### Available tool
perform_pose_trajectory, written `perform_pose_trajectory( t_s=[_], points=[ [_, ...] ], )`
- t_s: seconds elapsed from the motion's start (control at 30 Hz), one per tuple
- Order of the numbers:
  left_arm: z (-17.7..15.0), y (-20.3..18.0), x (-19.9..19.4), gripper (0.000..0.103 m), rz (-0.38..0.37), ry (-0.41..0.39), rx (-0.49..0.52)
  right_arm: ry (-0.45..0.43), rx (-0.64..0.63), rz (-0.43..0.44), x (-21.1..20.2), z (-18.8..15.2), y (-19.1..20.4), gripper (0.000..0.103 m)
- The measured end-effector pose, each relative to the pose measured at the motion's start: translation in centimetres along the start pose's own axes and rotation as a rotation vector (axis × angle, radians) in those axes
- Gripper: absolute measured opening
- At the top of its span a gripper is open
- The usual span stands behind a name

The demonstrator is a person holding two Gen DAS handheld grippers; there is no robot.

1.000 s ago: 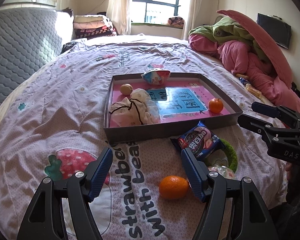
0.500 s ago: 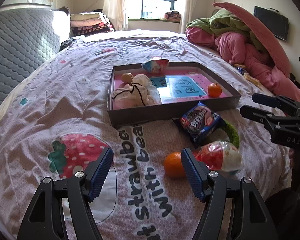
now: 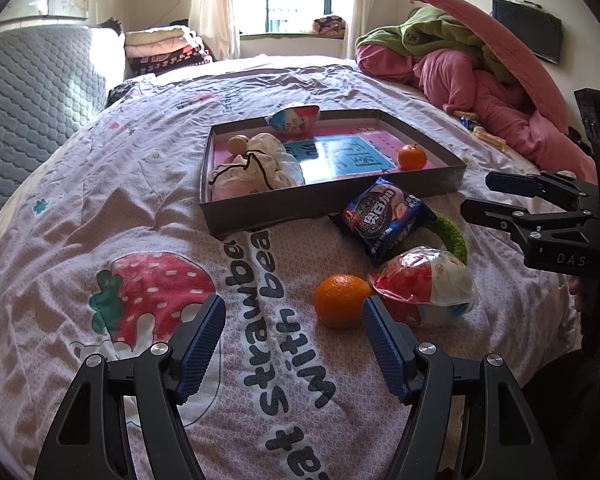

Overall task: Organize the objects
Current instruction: 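Move left gripper to the orange mandarin while right gripper moves to the green fuzzy ring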

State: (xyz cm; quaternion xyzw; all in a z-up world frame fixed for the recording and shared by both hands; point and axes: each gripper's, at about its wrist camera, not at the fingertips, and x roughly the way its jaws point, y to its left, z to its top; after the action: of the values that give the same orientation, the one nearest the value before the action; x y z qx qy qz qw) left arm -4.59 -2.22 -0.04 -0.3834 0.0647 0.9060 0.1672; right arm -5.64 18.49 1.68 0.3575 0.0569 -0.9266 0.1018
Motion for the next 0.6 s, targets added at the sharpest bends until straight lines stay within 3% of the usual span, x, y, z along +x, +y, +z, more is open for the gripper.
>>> perform_pose_trajectory(
  t_s=[0.6],
  points=[
    [-0.6,-1.9,1.0,0.072,-0.016,0.032,0.058,0.045,-0.008,0.020,1.0,-0.9,0.5,0.068]
  ],
)
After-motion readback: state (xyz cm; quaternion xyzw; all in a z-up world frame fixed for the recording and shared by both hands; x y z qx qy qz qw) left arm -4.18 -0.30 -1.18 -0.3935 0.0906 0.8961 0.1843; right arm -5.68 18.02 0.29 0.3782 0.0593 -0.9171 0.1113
